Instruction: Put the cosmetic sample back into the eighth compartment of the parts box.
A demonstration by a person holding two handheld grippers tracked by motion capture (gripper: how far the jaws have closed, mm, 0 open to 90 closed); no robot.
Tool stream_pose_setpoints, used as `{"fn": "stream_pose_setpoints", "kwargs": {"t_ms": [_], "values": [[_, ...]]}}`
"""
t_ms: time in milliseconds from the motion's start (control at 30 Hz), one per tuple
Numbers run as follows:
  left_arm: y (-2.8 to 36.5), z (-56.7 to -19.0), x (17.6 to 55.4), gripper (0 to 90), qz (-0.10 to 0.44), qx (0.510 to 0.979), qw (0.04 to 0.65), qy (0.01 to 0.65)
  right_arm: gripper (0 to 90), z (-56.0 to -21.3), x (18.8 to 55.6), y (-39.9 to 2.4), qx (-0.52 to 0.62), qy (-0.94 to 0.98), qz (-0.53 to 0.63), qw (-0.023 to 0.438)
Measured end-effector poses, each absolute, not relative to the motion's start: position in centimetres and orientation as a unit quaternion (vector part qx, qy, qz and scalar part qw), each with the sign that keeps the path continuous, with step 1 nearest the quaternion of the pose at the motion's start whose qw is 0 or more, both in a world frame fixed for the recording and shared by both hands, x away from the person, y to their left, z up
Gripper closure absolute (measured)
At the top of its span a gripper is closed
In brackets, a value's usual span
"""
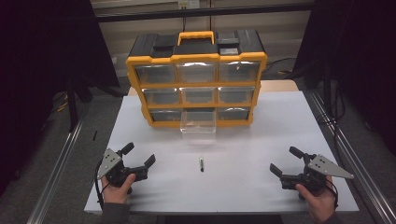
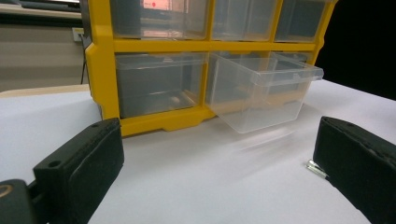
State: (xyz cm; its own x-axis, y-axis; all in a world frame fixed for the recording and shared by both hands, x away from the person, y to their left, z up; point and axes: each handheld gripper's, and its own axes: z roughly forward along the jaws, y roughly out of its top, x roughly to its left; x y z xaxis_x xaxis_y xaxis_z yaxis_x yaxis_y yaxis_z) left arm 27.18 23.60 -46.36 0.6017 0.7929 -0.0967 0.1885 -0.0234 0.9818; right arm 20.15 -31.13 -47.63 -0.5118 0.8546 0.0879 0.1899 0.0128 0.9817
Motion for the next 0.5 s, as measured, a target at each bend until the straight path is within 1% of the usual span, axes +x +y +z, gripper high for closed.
{"fn": "stream_pose_setpoints", "kwargs": {"t_ms": [267, 333, 500], "values": [[23.1, -46.5, 27.4, 1.2, 0.245, 0.675, 0.592, 0.367, 0.7, -47.6, 20.2, -31.1, 0.396, 0.653, 0.579, 0.285], [22.9, -46.5, 27.5, 0.4, 0.237, 0.672, 0.597, 0.370, 0.7, -47.6, 20.2, -31.1, 0.396, 0.653, 0.579, 0.286], [21.9, -46.5, 27.9, 0.4, 0.222, 0.683, 0.587, 0.373, 0.8, -47.6, 20.2, -31.1, 0.396, 0.654, 0.580, 0.283]]}}
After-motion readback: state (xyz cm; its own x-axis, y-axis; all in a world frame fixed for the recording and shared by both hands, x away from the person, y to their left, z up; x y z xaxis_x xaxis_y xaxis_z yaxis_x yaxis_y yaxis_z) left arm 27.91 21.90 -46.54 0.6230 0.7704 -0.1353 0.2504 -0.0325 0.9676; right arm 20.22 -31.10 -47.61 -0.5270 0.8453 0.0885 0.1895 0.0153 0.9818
